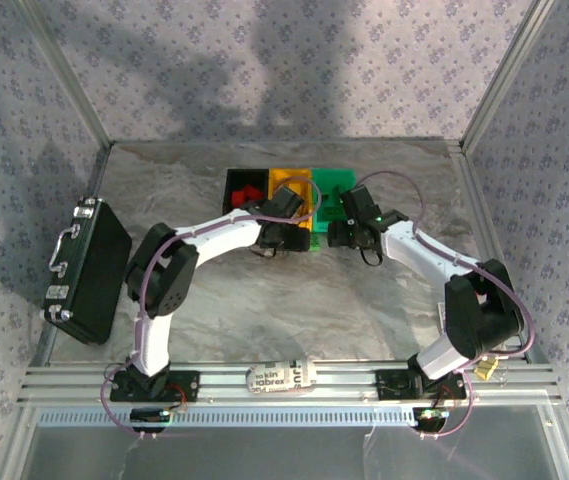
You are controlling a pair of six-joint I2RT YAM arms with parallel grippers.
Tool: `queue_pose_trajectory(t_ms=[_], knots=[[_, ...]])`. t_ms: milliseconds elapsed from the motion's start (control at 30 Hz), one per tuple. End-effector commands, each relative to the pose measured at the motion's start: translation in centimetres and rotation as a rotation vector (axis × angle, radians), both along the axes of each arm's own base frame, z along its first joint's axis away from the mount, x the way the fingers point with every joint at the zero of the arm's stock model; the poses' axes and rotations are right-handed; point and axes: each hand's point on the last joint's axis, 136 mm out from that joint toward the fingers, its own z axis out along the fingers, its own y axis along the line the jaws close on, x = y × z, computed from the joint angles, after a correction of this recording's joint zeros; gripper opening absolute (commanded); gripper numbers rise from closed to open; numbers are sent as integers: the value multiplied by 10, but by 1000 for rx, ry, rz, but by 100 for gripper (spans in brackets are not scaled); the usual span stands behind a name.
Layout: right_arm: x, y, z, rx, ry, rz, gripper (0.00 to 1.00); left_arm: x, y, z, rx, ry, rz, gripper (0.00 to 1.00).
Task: Sort the legos into containers by color
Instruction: Pick up the lego from the center of the table.
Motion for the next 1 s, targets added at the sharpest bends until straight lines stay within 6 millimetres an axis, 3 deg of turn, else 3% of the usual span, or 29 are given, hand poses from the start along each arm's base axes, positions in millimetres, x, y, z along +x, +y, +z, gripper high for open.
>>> queue_pose_trajectory(t_ms=[0, 200, 500, 800, 967], knots=[[1, -8, 13, 54, -42, -35, 78, 2, -2, -6, 53, 20, 27, 78], [-6, -24, 12, 80, -46, -63, 77, 12, -2, -10, 108, 22, 66, 78], [-10, -29, 8, 100, -45, -73, 77, 21, -4, -23, 170, 25, 78, 74], [-14, -31, 3, 105, -41, -81, 77, 23, -2, -26, 213, 34, 68, 46], [-17, -31, 5, 113, -42, -81, 76, 18, 0, -16, 239, 11, 56, 35]])
